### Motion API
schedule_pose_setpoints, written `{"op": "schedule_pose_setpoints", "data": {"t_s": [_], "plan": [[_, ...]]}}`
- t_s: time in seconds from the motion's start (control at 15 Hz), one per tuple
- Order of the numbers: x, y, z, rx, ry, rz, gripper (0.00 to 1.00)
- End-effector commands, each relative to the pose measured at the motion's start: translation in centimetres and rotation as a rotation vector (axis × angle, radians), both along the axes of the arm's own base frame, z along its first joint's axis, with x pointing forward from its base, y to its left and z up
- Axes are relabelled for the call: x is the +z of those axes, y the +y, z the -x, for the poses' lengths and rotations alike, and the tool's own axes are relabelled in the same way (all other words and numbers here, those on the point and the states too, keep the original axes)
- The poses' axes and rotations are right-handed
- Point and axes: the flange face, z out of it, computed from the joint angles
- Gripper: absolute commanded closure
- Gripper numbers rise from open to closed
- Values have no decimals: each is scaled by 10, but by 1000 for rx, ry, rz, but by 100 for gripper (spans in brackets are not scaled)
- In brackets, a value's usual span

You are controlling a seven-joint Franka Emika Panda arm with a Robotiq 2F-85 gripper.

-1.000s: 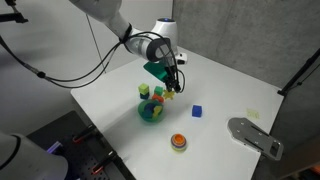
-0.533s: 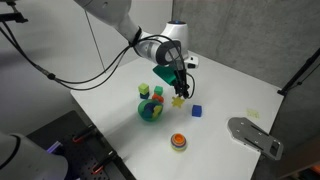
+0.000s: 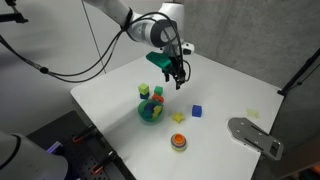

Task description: Pick up the yellow object from the bowl and put it on the table

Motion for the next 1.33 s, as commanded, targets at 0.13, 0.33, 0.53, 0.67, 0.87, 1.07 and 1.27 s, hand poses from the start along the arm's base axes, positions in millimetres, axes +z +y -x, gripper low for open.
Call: {"op": "schedule_pose_setpoints", "data": {"t_s": [0.13,0.33,0.53,0.67,0.87,1.07,1.27], "plan": [[86,29,41,23,76,-34,0],[128,45,68,48,111,-53,0],[171,60,100,134,114,-94,0],[195,67,120,210,96,-132,0],[220,71,143,282,83,-139,0],[234,67,161,303,95,-137,0],[234,70,155,284,92,-127,0]]}}
